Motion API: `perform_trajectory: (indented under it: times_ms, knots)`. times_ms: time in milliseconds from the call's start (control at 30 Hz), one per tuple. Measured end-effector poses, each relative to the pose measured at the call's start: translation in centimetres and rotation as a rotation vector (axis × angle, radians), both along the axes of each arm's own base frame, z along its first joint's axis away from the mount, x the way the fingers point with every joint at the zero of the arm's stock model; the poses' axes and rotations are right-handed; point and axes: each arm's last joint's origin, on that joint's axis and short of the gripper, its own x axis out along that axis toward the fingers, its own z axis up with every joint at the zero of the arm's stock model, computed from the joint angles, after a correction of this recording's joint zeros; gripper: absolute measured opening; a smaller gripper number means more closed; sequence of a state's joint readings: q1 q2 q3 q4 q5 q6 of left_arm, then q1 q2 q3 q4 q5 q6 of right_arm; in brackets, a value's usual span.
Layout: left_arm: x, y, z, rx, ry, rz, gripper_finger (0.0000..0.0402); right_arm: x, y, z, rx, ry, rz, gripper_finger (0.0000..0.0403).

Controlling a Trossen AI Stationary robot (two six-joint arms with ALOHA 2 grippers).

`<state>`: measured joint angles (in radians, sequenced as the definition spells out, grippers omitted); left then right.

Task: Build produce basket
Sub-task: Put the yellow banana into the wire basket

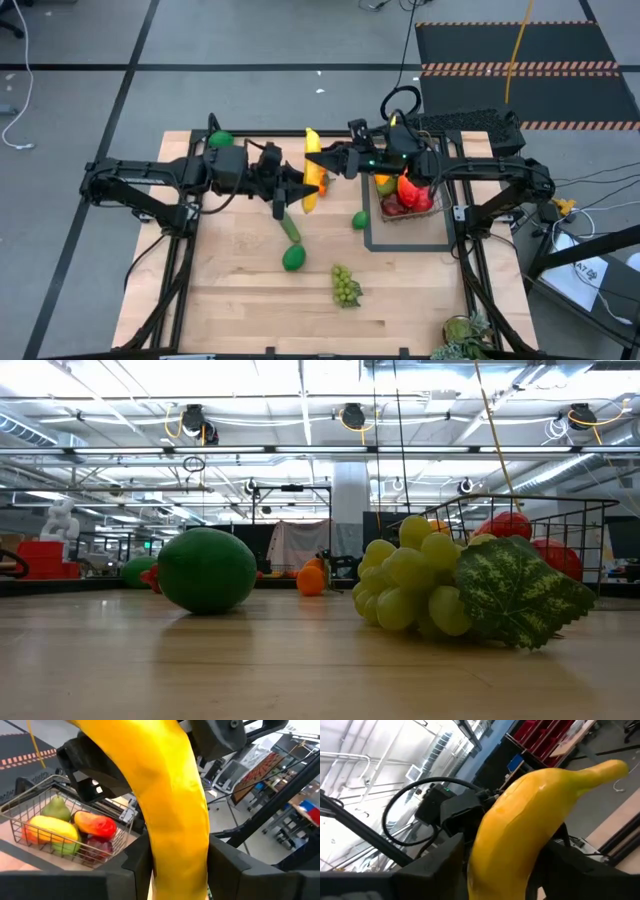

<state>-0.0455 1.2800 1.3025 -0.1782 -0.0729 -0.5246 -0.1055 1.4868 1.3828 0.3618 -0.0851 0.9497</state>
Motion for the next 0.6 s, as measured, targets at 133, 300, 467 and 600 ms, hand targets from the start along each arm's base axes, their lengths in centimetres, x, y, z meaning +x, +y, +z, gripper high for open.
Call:
perform_trajectory:
  times_ms: [133,300,467,600]
  knots:
    - [-0.01,0.00,0.01,0.000,0.000,-0.002,0.0150,-0.03,-0.33,-0.01,0.003,0.000,0.012,0.0192]
    - [-0.03,0.00,-0.09,0.053,0.011,-0.010,0.0151,-0.03,-0.35,-0.02,-0.002,0.001,0.012,0.0165]
    - [-0.05,-0.01,-0.14,0.074,0.018,-0.014,0.0196,-0.06,-0.37,0.01,-0.005,0.000,0.011,0.0162]
    - [-0.31,-0.01,-0.32,0.049,0.046,-0.015,0.0272,-0.76,-0.36,0.75,-0.022,-0.023,0.002,0.0162]
